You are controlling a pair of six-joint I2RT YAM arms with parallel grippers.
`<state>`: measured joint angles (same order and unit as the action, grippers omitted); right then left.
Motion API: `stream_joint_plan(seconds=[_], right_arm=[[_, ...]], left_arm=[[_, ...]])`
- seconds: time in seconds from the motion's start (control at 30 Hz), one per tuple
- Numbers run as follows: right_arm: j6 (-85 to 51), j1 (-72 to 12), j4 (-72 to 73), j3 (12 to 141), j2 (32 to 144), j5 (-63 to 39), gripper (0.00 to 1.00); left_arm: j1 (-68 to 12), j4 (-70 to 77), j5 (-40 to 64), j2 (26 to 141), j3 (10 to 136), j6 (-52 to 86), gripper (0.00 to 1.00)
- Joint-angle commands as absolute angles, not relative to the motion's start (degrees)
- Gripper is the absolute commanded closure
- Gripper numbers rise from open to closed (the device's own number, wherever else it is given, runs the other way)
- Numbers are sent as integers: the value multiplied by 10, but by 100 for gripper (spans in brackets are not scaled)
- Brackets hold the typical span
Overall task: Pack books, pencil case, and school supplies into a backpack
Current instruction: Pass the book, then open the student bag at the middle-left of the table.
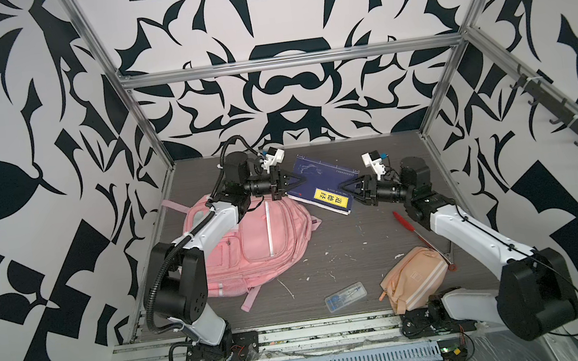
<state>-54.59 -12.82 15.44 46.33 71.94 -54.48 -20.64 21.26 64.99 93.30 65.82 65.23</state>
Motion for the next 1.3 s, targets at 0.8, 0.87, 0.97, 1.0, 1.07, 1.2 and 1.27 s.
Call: stream_joint_plan(seconds=[0.8, 0.87, 0.97, 1.0, 1.07, 1.2, 1.27], right_arm=[[-251, -5, -186, 539, 677, -389, 100], [-239, -2, -196, 522, 671, -384, 100], [-235, -2, -200, 509, 658, -390, 100], [-237, -2, -197, 506, 656, -395, 100], [-249, -3, -183, 492, 658, -402, 100], [-257, -2, -171, 469, 655, -401, 100], [-257, -2, -170, 468, 654, -402, 100]], left_arm=[[-397, -647, -43, 1108, 980, 275, 20], [-409, -684, -74, 1154, 1015, 300, 27], [-405, -680, -83, 1182, 1019, 318, 36], [-404, -673, -79, 1187, 1018, 315, 38], [-402, -669, -73, 1206, 1031, 300, 44], [-401, -689, -76, 1251, 1067, 278, 65], [-398, -689, -78, 1256, 1076, 277, 94]])
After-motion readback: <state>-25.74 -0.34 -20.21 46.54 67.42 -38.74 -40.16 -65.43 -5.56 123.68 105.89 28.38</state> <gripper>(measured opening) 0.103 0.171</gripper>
